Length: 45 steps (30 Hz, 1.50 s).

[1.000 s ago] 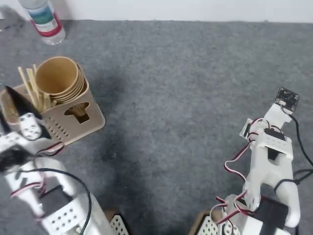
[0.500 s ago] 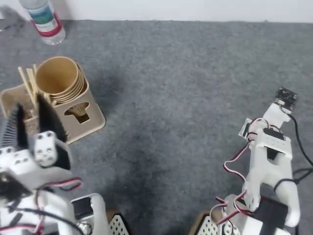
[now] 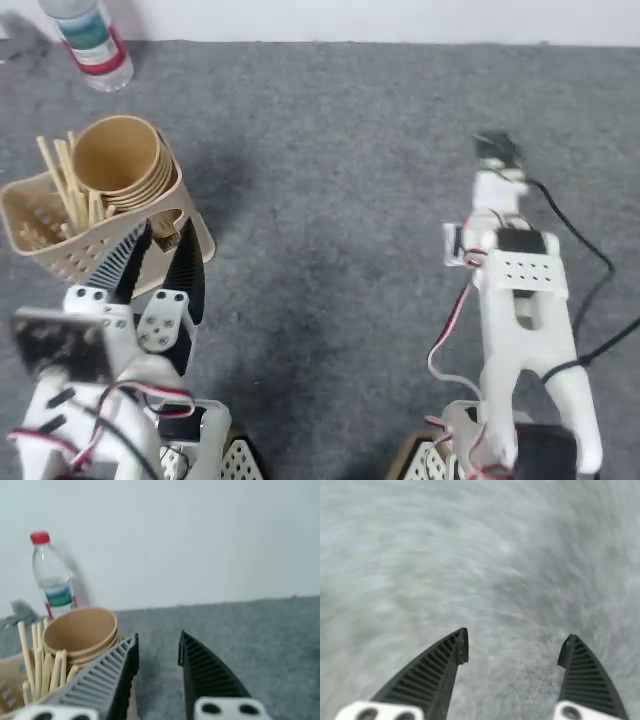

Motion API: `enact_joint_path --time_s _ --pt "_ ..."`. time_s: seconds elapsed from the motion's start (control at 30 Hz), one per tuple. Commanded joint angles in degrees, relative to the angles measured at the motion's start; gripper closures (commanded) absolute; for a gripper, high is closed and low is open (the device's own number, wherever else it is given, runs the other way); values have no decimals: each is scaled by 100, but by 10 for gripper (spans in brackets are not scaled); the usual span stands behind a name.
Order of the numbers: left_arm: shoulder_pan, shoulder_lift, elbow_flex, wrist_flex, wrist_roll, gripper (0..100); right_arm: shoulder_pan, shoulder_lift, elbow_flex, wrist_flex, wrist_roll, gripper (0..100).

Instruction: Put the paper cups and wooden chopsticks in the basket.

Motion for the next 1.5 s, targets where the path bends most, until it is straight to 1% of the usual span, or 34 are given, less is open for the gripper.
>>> enact_joint_path --time_s 0.0,0.07,0.17,0.3,0.37,0.4,0.47,0.5,0.57,0.63,0.73,0.8,0.87,0.93,1.0,1.07,1.13,1.2,1.33,1.4,1.47 --pt "-316 26 497 176 -70 871 -593 -620 -1336 1631 457 698" --pt "-695 18 356 229 -70 883 -646 -734 -1609 2009 457 698" --pt "-1512 79 -409 229 -141 889 -593 -752 -1565 2158 457 698" --pt "-2558 343 -1437 633 -932 850 -523 -796 -1389 1947 448 698" --pt "-3358 659 -1912 976 -1187 844 -585 -796 -1811 2062 510 699" --pt "-3833 835 -2132 1099 -1284 844 -708 -734 -2127 2281 651 700" --pt "-4765 1222 -2536 1310 -1424 844 -1209 -418 -2681 2976 1495 700" --pt "-5143 1459 -2642 1363 -1477 844 -1429 -145 -2945 3284 1758 700" --pt "-5574 2013 -2695 1363 -1582 844 -1508 462 -3684 3705 1468 700" --pt "-5776 2681 -2721 1363 -1662 844 -1534 1059 -4659 4048 1099 700" --pt "-6233 3622 -2712 1415 -1723 845 -1807 1807 -6127 4400 1055 700" --pt "-6593 4088 -2686 1600 -1723 846 -2062 2070 -6637 4400 1099 700" --pt "-6875 4396 -2545 1749 -1705 848 -2536 2220 -6901 4374 1327 700" --pt "-7042 4536 -2141 1679 -1679 848 -3055 2387 -7095 4356 1618 699" --pt "-7130 4554 -1429 1125 -1389 848 -3582 2571 -7323 4224 1793 699" --pt "-7130 4554 -585 290 -985 848 -3987 2756 -7516 3969 1881 699" --pt "-7130 4554 286 -527 -668 848 -4207 2941 -7692 3600 1881 699" --pt "-7130 4554 1033 -1064 -396 848 -4286 3160 -7824 3143 1873 699" --pt "-7130 4554 2009 -1600 -229 848 -4374 3538 -8141 2440 1758 699" --pt "-7130 4536 2193 -1749 -229 848 -4462 3705 -8325 2211 1574 699" --pt "-7130 4457 2229 -1723 -229 848 -4602 3881 -8501 2053 1512 699"
